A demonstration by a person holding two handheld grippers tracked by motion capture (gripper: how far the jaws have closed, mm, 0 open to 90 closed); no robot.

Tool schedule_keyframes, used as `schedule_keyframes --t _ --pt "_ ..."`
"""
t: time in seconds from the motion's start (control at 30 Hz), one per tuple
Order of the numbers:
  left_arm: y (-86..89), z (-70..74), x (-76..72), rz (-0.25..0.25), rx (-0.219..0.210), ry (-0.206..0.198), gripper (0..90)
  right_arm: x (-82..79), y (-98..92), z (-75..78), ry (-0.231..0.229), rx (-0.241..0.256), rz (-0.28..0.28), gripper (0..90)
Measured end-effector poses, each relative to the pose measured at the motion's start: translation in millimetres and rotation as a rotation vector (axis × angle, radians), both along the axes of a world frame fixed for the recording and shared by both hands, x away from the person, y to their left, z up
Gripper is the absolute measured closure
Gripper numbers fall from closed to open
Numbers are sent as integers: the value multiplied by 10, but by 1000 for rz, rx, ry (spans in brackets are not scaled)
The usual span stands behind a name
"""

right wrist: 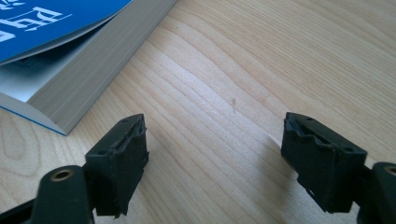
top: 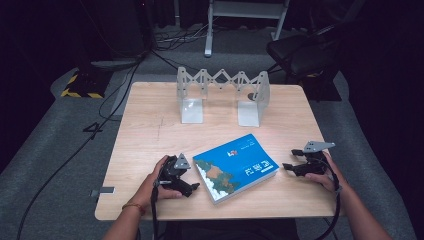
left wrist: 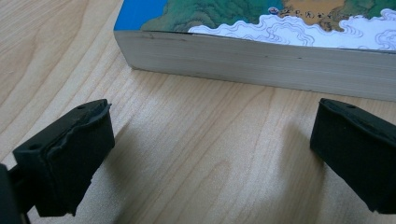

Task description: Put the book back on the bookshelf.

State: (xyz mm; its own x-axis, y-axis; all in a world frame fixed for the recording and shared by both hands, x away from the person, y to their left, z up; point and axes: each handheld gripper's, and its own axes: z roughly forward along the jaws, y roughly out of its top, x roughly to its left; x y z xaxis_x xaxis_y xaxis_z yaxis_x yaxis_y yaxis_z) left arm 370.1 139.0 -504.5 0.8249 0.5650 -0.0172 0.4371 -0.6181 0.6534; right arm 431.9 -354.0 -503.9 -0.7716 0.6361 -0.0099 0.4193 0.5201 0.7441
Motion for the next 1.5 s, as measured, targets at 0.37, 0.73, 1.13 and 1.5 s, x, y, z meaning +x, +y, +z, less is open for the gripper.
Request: schedule_keyframes --t 0.37,0.73,1.13,1.5 --pt "9 -6 -3 7 -6 -4 2 18 0 0 7 -8 41 182" --pt "12 -6 -8 11 -6 -3 1 -121 166 116 36 -30 131 230" --pt "-10 -5 -14 27 -6 -2 2 -233 433 123 45 -77 183 243" --pt "-33 -6 -24 35 -6 -5 5 -245 515 96 59 -87 169 203"
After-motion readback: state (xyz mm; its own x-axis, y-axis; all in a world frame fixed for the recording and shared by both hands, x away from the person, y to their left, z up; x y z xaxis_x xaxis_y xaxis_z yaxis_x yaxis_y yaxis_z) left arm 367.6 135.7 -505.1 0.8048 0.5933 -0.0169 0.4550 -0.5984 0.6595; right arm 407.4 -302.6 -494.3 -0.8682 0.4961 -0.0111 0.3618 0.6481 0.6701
